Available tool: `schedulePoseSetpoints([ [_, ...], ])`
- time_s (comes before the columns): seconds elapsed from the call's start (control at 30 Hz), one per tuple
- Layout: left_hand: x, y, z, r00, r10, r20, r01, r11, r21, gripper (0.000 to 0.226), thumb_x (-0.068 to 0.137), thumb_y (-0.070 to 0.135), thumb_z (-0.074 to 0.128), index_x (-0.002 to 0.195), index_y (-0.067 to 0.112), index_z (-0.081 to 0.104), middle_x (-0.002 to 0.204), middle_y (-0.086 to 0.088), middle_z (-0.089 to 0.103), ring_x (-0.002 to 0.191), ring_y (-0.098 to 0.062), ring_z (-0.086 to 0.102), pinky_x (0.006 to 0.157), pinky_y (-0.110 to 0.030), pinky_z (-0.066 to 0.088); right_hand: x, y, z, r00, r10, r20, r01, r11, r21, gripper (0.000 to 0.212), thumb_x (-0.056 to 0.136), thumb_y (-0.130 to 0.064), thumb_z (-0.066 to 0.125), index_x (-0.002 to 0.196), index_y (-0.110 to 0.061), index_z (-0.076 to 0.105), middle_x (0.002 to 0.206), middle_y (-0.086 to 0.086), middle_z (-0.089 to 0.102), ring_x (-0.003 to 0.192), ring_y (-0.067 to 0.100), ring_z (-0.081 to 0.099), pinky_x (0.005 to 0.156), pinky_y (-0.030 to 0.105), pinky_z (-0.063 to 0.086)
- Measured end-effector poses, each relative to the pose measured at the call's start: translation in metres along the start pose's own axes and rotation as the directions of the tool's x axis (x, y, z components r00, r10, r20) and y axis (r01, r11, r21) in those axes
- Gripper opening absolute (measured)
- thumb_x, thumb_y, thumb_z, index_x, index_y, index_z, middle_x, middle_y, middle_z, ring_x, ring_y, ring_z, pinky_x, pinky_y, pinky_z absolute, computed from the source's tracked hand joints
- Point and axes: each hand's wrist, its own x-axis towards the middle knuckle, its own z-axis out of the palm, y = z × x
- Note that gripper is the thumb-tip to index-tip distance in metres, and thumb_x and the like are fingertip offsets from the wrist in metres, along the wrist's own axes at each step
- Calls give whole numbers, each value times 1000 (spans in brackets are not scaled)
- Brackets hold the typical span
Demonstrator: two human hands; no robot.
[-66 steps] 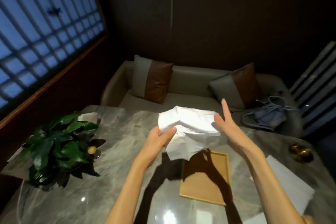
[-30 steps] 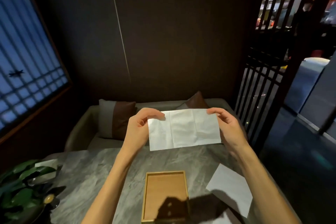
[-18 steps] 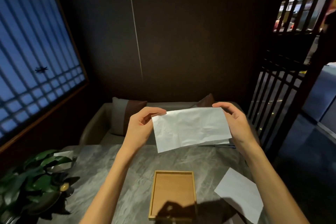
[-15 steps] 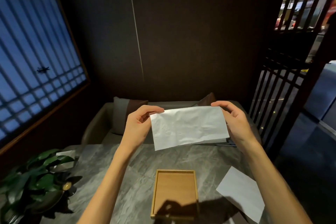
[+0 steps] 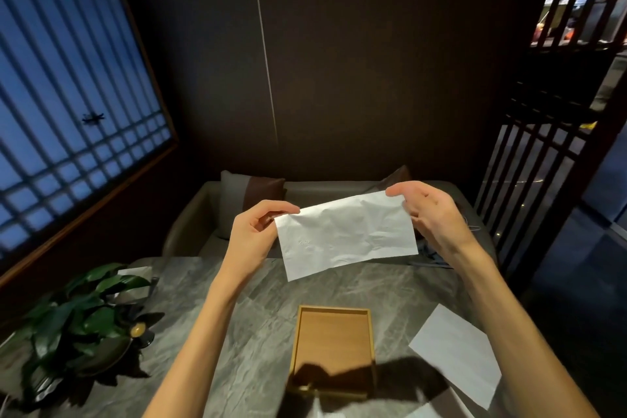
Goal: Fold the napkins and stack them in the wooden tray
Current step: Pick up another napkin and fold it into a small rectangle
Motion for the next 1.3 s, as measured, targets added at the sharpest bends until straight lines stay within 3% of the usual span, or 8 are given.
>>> schedulePoseSetpoints([
  [0.2,-3,2,-7,999,18,29,-17,999,-33,26,95,0,65,96,23,76,94,11,76,90,-8,72,67,-16,57,8,-3,9,993,-109,-39,105,989,-105,23,92,-14,71,110,-29,71,93,-13,71,87,3,66,77,18,56],
  [0.37,-3,0,-9,999,43,30,-42,998,-46,32,93,1,69,98,32,76,98,16,77,93,-5,72,73,-12,56,17,-4,8,993,-114,-16,111,987,-112,32,92,-23,71,122,-35,68,89,13,71,83,12,64,78,19,56],
  [0.5,-1,-6,-19,977,13,214,-31,996,82,47,94,-9,62,114,31,73,115,9,72,110,-13,68,92,-25,58,20,-11,5,988,-150,23,152,975,-163,40,92,-21,71,129,-36,64,75,-5,66,76,1,62,76,12,52],
  [0.67,8,-1,-2,948,-39,317,-47,964,261,45,99,4,59,137,28,58,138,14,59,131,3,51,114,-30,43,25,-48,13,891,-102,442,312,845,-434,74,95,-21,67,150,-52,29,108,-35,65,102,-9,64,91,8,48],
  [0.9,20,18,51,856,-112,505,118,993,20,20,98,24,67,115,14,72,108,1,77,100,-14,74,87,-30,58,39,-81,32,771,68,634,457,634,-624,74,97,-24,65,152,-52,24,98,-43,54,98,-17,56,82,6,44],
  [1.03,17,15,63,907,-137,399,175,983,-58,24,102,24,62,115,10,76,107,-7,80,98,-26,77,86,-37,61,36,-64,19,903,-114,414,334,793,-509,65,94,-45,61,150,-50,29,120,-29,58,114,-10,56,94,15,44],
  [1.13,18,15,65,927,-168,337,217,969,-116,25,102,26,61,112,10,77,105,-7,80,96,-24,78,80,-34,62,23,-37,8,983,4,186,47,963,-266,72,89,-61,54,153,-45,25,151,-12,46,136,4,44,106,28,38],
  [1.3,20,18,65,922,-200,332,277,940,-201,20,102,30,61,110,22,77,106,1,81,96,-16,78,71,-20,61,-9,-1,8,957,170,236,-179,984,16,47,83,-56,68,127,-39,62,128,-10,71,116,12,69,105,48,52],
])
